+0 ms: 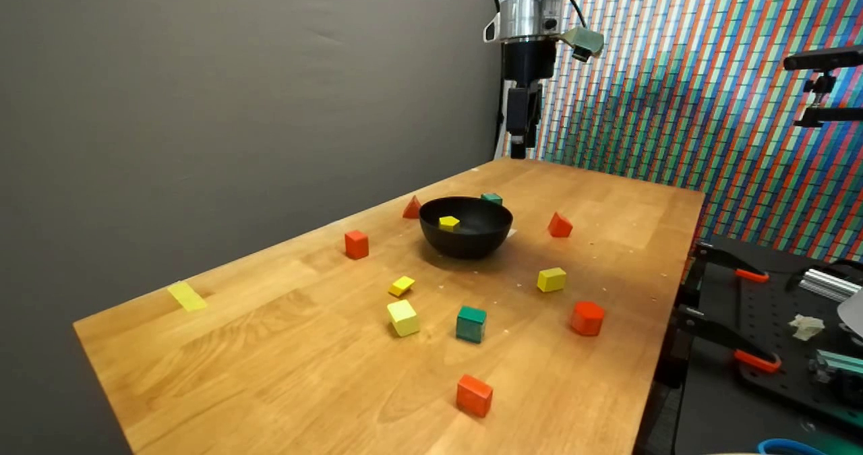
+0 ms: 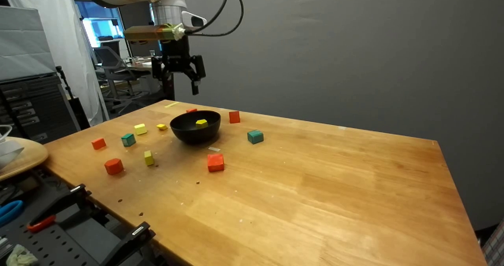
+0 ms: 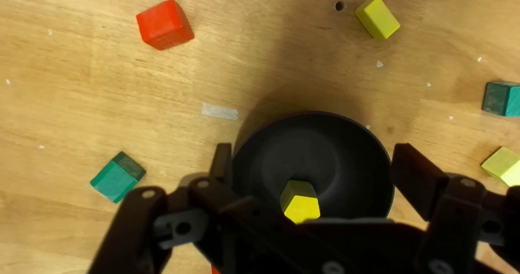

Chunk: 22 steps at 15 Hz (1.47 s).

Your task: Put the colored blocks into the black bowl

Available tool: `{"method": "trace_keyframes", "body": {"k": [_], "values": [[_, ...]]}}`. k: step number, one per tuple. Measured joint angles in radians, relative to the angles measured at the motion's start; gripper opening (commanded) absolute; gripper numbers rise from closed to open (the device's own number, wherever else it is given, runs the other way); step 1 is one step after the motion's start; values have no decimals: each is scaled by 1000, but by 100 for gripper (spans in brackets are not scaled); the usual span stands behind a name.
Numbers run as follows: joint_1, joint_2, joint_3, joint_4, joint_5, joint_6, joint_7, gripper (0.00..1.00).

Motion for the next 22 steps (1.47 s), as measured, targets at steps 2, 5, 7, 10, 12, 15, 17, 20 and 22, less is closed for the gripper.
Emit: {"method": "trace_keyframes", "body": {"k": [2, 5, 7, 10, 12, 15, 17, 20, 22], "values": [[1, 11, 5, -2, 31, 32, 1, 100], [30, 57, 46, 13, 46, 78, 19, 100], [74, 100, 86, 39, 42, 101, 47, 100], [154, 174, 131, 96, 0, 118, 109, 100], [203, 236, 143, 141, -15, 120, 150, 100], [252, 352, 147, 217, -15, 122, 189, 100], [276, 434, 146, 275, -17, 135, 200, 100], [305, 546, 138, 362, -27, 162, 215, 75], [315, 607, 133, 418, -28, 164, 219, 68]]}}
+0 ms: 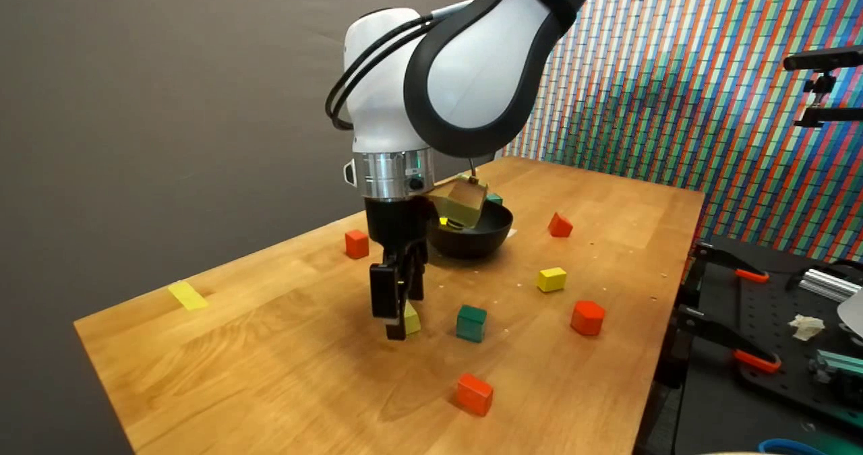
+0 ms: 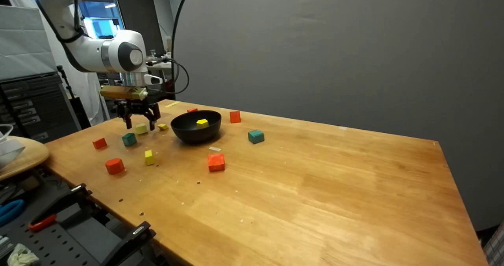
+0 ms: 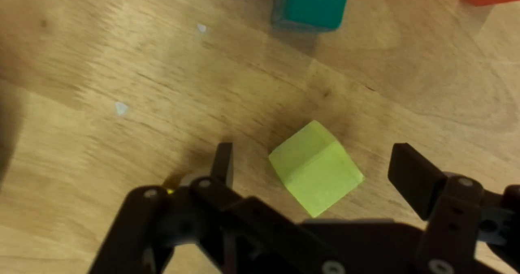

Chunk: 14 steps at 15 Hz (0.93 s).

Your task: Put the colored blocks into the black bowl

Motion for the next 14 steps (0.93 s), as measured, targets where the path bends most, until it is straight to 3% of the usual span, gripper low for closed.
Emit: {"method": "trace_keyframes", "body": {"k": [5, 9, 10, 11, 12, 14], "values": [[16, 50, -15, 74, -4, 0, 10, 26], [35, 37, -34, 85, -31, -2, 32, 15], [39, 31, -38, 84, -40, -3, 39, 22], [42, 26, -42, 84, -46, -4, 47, 40], [44, 20, -46, 81, -48, -5, 54, 41], [44, 15, -51, 74, -49, -8, 63, 54]]}}
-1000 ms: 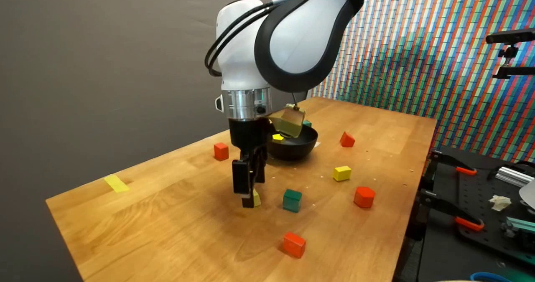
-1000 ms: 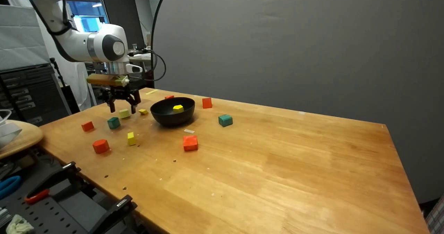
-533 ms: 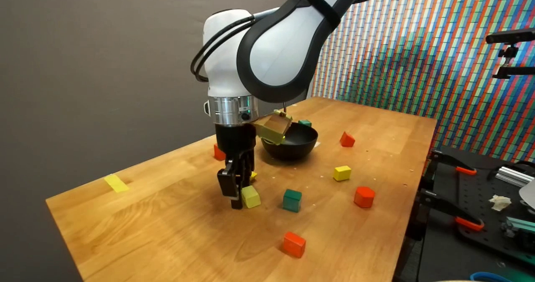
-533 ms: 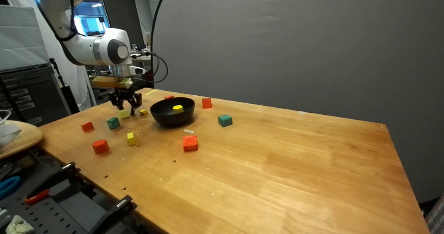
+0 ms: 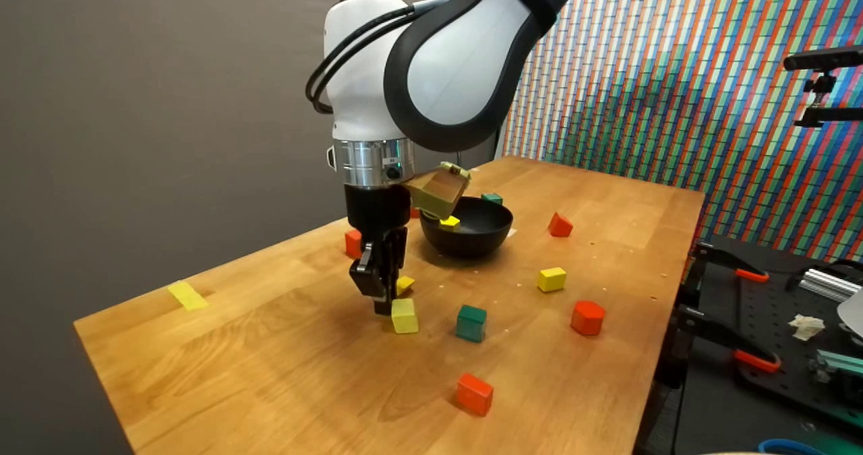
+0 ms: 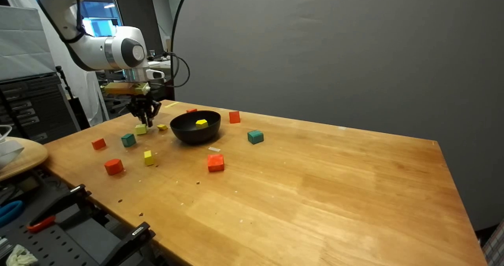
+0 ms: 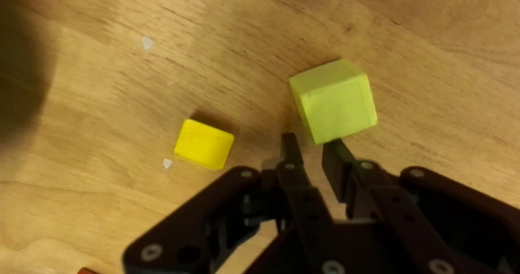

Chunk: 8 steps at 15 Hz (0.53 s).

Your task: Put the colored blocks into the black bowl

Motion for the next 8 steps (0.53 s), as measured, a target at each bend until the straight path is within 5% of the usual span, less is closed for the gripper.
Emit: {"method": "trace_keyframes", "body": {"k": [6, 8], "values": [[0, 0, -5, -22, 0, -3, 10, 99], [0, 0, -2, -26, 0, -13, 10, 100]]}}
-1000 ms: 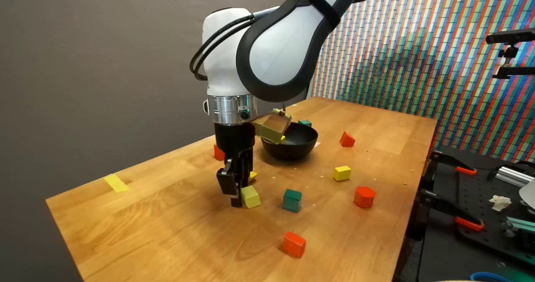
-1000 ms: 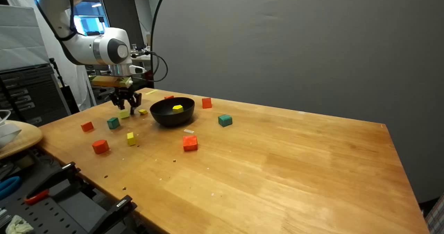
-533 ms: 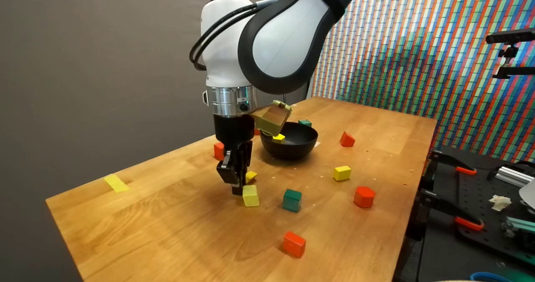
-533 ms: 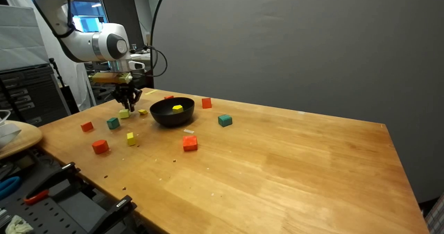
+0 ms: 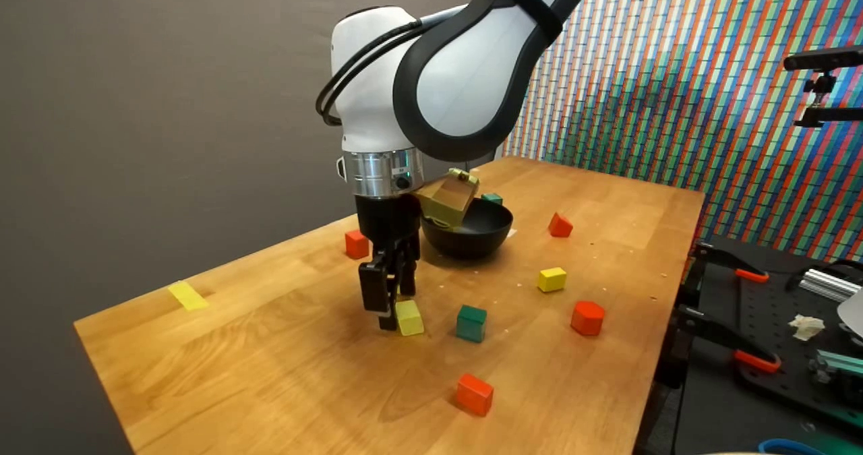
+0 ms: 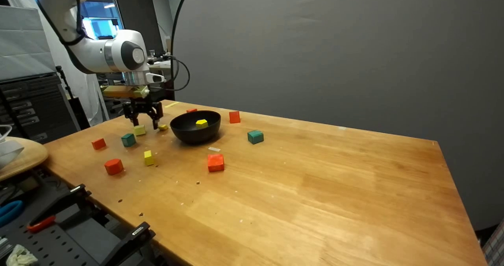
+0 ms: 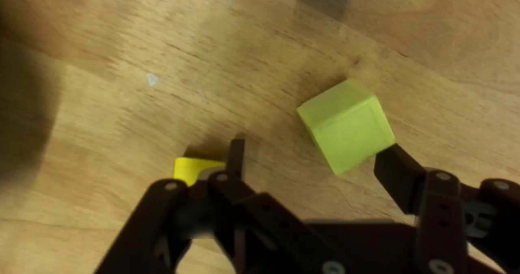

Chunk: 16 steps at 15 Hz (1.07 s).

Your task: Put the colored blocks into the black bowl

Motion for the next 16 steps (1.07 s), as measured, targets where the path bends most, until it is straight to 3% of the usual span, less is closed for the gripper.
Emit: {"method": "trace_keyframes", "body": {"k": [2, 4, 5, 12, 16], "values": [[0, 0, 4, -3, 0, -18, 0, 100], [0, -3, 5, -8, 0, -38, 0, 75], [0, -5, 6, -13, 0, -47, 0, 74], [-1, -18, 7, -25, 0, -84, -1, 19], [-11, -68, 12, -45, 0, -130, -11, 24]]}}
